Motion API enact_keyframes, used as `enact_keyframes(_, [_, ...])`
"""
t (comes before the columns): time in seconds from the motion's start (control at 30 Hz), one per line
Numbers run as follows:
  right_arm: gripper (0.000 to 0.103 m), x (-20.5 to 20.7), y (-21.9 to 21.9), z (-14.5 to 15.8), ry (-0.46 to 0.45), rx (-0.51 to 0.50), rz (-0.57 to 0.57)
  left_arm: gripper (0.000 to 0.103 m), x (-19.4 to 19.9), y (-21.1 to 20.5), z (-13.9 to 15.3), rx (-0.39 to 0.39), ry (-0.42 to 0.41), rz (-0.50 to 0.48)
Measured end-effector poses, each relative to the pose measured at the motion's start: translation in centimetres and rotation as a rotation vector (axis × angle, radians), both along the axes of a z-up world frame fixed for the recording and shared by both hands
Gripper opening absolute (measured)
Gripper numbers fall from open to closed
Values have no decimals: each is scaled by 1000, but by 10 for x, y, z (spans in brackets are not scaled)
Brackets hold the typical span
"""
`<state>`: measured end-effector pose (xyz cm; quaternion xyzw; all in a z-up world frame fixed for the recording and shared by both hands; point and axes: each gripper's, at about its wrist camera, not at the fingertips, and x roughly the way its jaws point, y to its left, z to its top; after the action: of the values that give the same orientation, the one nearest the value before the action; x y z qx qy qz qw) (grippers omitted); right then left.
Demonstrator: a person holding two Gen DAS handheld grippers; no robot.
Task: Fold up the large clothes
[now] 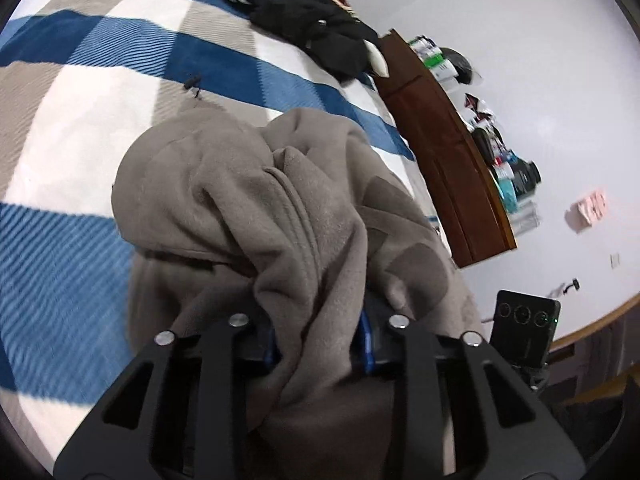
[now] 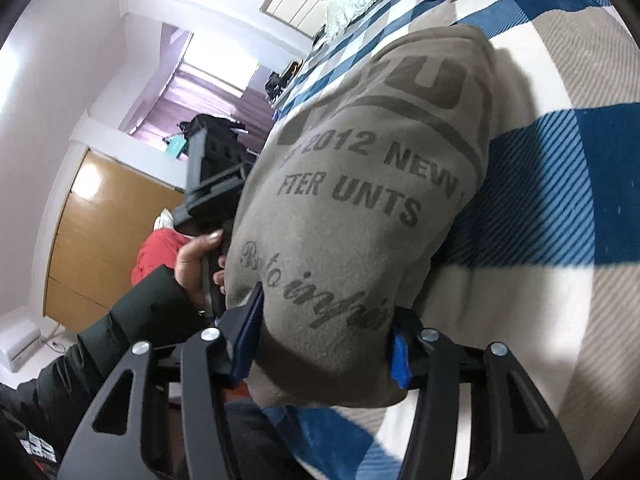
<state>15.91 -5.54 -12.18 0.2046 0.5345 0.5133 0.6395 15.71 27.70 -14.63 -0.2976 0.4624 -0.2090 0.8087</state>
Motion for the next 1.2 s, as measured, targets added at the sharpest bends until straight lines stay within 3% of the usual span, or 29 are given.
enact_keyframes(0.1, [53, -14, -9, -14, 52, -24, -46, 29, -8, -2, 0, 30, 17, 16])
enact_keyframes(0.2, [69, -14, -17, -33, 86, -76, -116, 32, -3, 3, -2, 120, 32, 51])
enact_keyframes(0.27, [77, -13, -22, -41, 99, -82, -141, 54, 3, 10, -4, 162, 33, 59])
enact_keyframes(0.37, [87, -13, -22, -40, 60, -84, -146, 72, 18, 18, -10, 235, 46, 38])
enact_keyframes(0.53, [98, -7, -10, -44, 15, -76, -113, 85, 40, 31, -24, 293, 69, -58])
enact_keyframes(0.67, [99, -4, 8, -47, -2, -63, -75, 91, 49, 38, -39, 313, 84, -131])
enact_keyframes(0.77, [99, 0, 16, -50, 28, -53, -75, 91, 52, 36, -56, 270, 120, -165])
enact_keyframes(0.9, [99, 13, 13, -56, 106, -45, -56, 87, 54, 30, -73, 151, 149, -169])
enact_keyframes(0.93, [99, 14, 11, -58, 117, -45, -51, 72, 54, 30, -75, 103, 143, -167])
enact_keyframes(1.0, [93, 14, 7, -58, 125, -41, -57, 58, 50, 28, -73, 66, 126, -163])
enact_keyframes(1.07, [75, 12, 0, -52, 94, -35, -64, 43, 43, 27, -67, 68, 104, -164])
enact_keyframes(1.2, [64, 5, -5, -30, 30, -25, -74, 35, 27, 18, -50, 106, 55, -139])
